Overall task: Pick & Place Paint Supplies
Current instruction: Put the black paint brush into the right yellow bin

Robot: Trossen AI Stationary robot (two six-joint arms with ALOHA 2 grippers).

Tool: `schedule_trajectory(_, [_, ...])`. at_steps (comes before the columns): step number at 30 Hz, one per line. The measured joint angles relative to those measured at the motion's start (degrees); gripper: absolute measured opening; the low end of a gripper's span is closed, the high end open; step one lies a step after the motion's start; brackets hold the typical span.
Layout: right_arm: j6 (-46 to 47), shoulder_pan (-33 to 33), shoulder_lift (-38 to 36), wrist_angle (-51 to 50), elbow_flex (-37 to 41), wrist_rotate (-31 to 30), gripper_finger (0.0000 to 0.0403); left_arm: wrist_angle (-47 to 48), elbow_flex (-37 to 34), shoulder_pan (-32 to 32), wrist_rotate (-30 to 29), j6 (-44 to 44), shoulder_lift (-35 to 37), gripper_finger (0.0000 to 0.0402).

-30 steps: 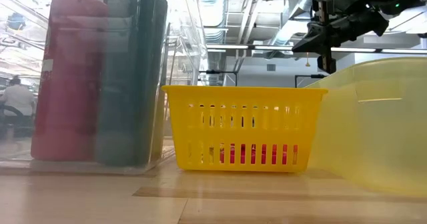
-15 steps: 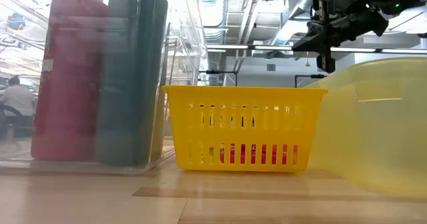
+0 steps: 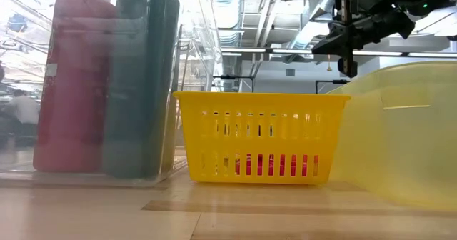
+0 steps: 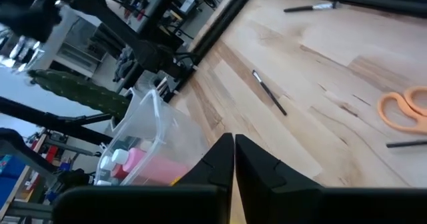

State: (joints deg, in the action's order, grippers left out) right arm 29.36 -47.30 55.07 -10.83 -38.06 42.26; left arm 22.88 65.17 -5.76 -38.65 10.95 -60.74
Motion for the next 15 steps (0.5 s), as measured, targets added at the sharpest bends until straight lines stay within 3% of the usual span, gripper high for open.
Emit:
schedule_trajectory(7, [3.07, 0.04, 0.00, 9.03, 0.00, 3.06, 0.0033, -5.21, 0.02, 10.19, 0.12, -7.48, 0.53, 0.0159])
schedule_trajectory(15, [8.12, 0.04, 0.00, 17.83, -0.01, 3.06, 0.0060, -0.25, 0.02, 21.18, 11.96, -7.50, 0.49, 0.0159])
